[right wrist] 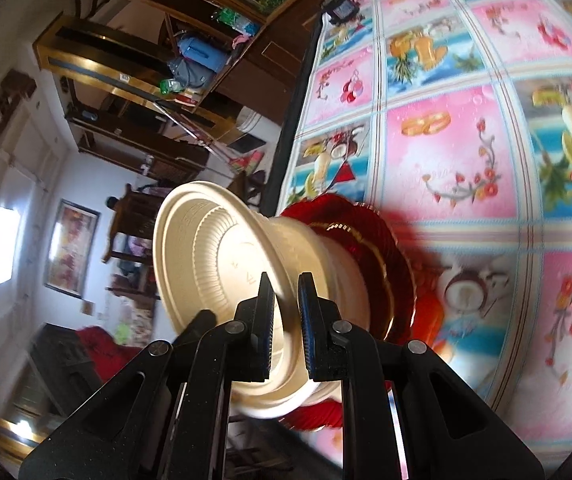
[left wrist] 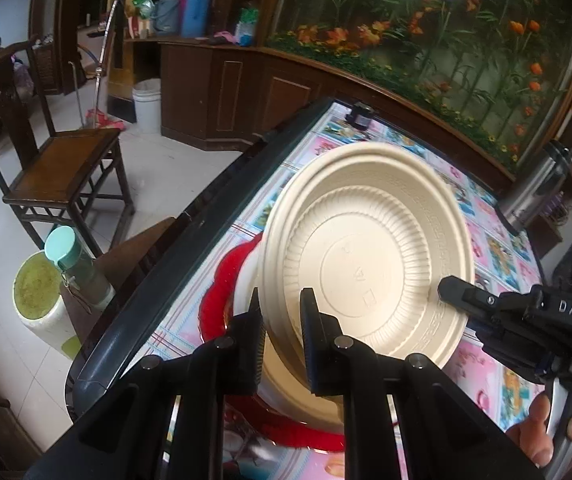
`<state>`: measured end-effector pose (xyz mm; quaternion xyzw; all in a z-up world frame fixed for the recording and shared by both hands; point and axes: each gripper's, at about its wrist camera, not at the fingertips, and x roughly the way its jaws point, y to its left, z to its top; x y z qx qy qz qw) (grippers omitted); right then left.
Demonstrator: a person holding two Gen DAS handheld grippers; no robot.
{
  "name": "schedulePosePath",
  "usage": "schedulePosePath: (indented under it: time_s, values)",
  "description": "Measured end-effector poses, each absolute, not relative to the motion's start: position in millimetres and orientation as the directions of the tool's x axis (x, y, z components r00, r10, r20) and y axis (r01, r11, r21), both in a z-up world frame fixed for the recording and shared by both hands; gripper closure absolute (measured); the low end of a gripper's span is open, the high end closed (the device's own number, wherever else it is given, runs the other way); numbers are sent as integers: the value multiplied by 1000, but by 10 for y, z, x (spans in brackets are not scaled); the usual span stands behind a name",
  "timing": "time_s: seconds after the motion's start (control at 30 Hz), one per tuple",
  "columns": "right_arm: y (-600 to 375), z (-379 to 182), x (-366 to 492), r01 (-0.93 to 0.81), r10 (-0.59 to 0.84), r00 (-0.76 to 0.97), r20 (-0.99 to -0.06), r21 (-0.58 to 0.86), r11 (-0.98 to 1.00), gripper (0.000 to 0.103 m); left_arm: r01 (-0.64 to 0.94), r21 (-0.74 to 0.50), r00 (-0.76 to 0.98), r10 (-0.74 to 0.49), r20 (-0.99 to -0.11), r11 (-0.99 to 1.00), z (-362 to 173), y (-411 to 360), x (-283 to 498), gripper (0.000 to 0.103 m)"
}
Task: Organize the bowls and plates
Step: 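Lower the beige bowl with both grippers onto the white dishes, open left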
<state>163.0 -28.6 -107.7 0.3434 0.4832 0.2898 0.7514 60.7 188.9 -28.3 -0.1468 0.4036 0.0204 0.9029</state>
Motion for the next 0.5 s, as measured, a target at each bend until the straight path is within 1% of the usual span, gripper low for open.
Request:
schedulePosePath:
  time_s: [0.3,0.5]
  values:
    - [-338,-971,1527,-103,796,339,-502,821,562,89,-98,-253,669,-125,-733,963,-156,1891,513,87]
    - [-358,-1076,1527,-74,787,311,-533,812,579,89,-92,-272,620,-159,-769,958,-295,1915,558,86]
